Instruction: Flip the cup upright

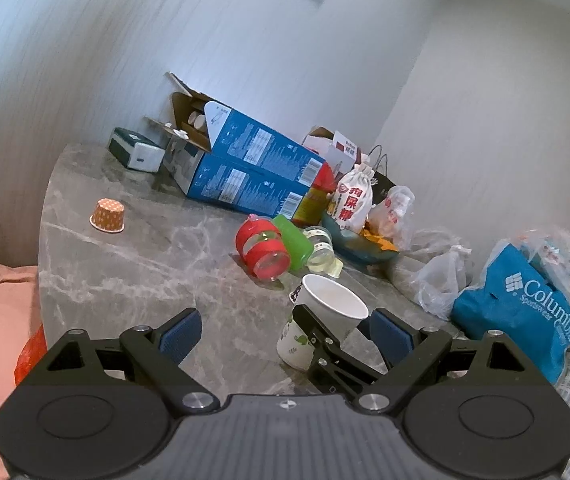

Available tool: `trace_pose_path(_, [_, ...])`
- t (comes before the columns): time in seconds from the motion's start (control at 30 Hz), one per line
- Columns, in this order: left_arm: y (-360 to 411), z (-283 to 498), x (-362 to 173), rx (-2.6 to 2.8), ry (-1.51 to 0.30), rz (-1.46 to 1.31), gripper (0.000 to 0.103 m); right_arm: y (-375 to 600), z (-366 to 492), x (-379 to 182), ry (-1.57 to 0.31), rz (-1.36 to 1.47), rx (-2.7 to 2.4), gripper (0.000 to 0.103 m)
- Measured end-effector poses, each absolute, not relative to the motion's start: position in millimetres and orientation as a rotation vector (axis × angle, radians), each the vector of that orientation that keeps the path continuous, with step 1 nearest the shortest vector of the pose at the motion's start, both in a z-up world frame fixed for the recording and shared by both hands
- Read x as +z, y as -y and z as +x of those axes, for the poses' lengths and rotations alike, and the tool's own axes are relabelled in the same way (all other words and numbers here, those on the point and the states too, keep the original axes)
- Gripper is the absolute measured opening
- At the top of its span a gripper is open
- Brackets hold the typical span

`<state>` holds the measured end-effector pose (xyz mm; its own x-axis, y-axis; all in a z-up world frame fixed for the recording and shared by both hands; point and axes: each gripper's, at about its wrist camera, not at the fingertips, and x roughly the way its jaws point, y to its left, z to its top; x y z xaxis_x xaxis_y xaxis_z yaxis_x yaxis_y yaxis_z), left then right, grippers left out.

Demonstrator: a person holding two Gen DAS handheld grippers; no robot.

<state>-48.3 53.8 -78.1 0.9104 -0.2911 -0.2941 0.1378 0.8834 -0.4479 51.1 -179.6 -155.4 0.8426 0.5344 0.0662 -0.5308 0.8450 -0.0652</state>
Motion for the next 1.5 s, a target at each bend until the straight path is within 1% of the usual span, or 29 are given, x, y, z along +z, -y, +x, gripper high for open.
trace_pose_path(0.03, [-54.2, -47.7, -78.4, -0.224, -0.368, -0.434, 0.093, 179.5, 51.3, -156.1, 0.075, -0.040, 0.565, 0.069])
trace_pose_path(0.1, [-55.2, -47.0, -79.1, -0.214, -0.374, -0.434, 0.093, 177.9, 51.8, -157.0, 0.066, -0.043, 0.566, 0.078])
trace_pose_path(0.23, [-54.7, -45.4, -80.1, -0.206, -0.382, -0.427, 0.093, 177.6, 52.4, -157.5, 0.048, -0.038, 0.575, 0.086])
trace_pose_path(0.27, [-53.9, -45.1, -80.3, -0.198, -0.383, -0.419, 0.094, 177.7, 52.3, -157.3, 0.042, -0.037, 0.573, 0.093])
trace_pose_path(0.3, [-53.0, -44.7, -80.6, -0.187, -0.381, -0.406, 0.097, 178.6, 51.6, -156.9, 0.040, -0.034, 0.572, 0.097])
trace_pose_path(0.37, [-49.6, -45.2, -81.0, -0.142, -0.364, -0.365, 0.101, 183.2, 47.1, -154.5, 0.026, -0.025, 0.565, 0.102])
trace_pose_path(0.4, [-47.7, -45.6, -80.7, -0.116, -0.354, -0.334, 0.103, 186.5, 43.9, -153.0, 0.015, -0.023, 0.556, 0.102])
trace_pose_path(0.5, [-39.0, -41.5, -78.3, -0.042, -0.371, -0.206, 0.103, 208.2, 26.5, -142.8, 0.008, -0.002, 0.550, 0.102])
trace_pose_path(0.6, [-32.9, -36.2, -70.2, -0.046, -0.397, -0.161, 0.103, 226.8, 10.5, -116.2, -0.035, 0.017, 0.538, 0.102])
trace_pose_path(0.73, [-17.1, -35.3, -49.2, -0.073, -0.419, -0.108, 0.103, 238.2, -1.6, -67.1, -0.200, -0.024, 0.462, 0.102])
trace_pose_path(0.83, [-5.3, -35.3, -31.5, -0.093, -0.443, -0.095, 0.103, 248.2, -5.7, -41.7, -0.280, -0.006, 0.456, 0.102])
trace_pose_path(0.93, [3.8, -32.4, -16.9, -0.121, -0.490, -0.118, 0.103, 255.5, -1.0, -26.7, -0.412, 0.025, 0.482, 0.102])
trace_pose_path(1.2, [24.1, -25.8, -6.8, -0.108, -0.559, -0.101, 0.103, 273.9, 11.8, -23.7, -0.498, 0.073, 0.488, 0.102])
trace_pose_path(1.5, [34.9, -18.6, -10.4, -0.081, -0.602, -0.078, 0.103, 278.4, 14.5, -22.8, -0.510, 0.078, 0.497, 0.102])
